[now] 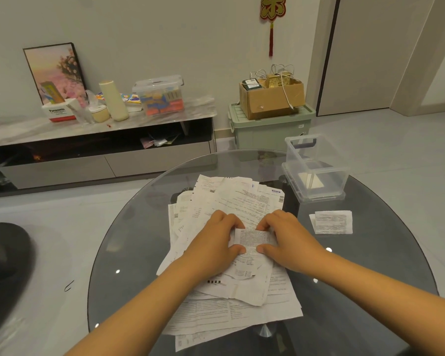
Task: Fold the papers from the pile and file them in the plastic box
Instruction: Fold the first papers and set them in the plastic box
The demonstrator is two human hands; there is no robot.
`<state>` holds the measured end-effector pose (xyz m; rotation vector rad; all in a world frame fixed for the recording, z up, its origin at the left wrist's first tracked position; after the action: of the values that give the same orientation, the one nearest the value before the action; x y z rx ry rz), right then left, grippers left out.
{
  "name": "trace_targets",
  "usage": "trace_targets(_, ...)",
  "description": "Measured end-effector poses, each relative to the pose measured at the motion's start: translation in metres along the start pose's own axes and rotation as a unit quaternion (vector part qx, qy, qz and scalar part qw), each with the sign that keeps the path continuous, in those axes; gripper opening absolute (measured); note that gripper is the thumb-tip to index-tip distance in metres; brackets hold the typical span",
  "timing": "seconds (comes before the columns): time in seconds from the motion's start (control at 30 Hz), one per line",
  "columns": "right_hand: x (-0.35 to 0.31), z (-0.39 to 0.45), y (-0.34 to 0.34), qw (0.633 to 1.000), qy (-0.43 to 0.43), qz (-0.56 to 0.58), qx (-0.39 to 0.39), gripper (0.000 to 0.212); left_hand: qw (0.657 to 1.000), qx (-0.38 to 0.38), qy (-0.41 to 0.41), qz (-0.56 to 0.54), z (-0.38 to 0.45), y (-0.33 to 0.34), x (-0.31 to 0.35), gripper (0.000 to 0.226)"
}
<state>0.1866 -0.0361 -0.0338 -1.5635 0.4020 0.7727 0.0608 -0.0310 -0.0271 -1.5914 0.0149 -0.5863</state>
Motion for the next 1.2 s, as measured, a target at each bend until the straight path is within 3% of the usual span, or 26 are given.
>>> trace_targets(0.27, 0.000, -0.017, -0.025, 0.995, 0.006, 0.098, 0.024, 0.022, 0.994, 0.063, -0.003, -0.087, -0.003, -0.015, 0.024, 0.018)
trace_targets(0.43, 0.010, -0.029, -0.047, 0.990, 0.018, 0.131, 0.053, 0.024, 0.992, 0.060, 0.000, -0.107, 0.002, -0.014, 0.044, 0.007)
trace_targets(0.73, 0.055, -0.047, -0.085, 0.977, 0.047, 0.163, 0.129, 0.025, 0.977, 0.073, -0.011, -0.202, 0.023, 0.003, 0.082, 0.020)
trace_targets(1.0, 0.085, -0.056, -0.117, 0.968, 0.048, 0.130, 0.208, 0.024, 0.981, 0.089, 0.026, -0.167, 0.054, 0.023, 0.120, 0.020)
trace_targets(1.2, 0.106, -0.044, -0.121, 0.971, 0.065, 0.096, 0.211, 0.027, 0.987, 0.098, 0.020, -0.122, 0.071, 0.036, 0.130, 0.017)
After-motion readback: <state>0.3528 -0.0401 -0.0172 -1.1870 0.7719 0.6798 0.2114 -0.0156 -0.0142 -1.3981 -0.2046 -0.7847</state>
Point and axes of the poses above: each hand's wrist, its own z-axis towards the middle knuckle, its own y-axis out of the palm, x = y × z, the point moved 8 cm from there along z, towards the middle knuckle, and after that the axes turned 11 degrees about z, right-handed, at the moved point
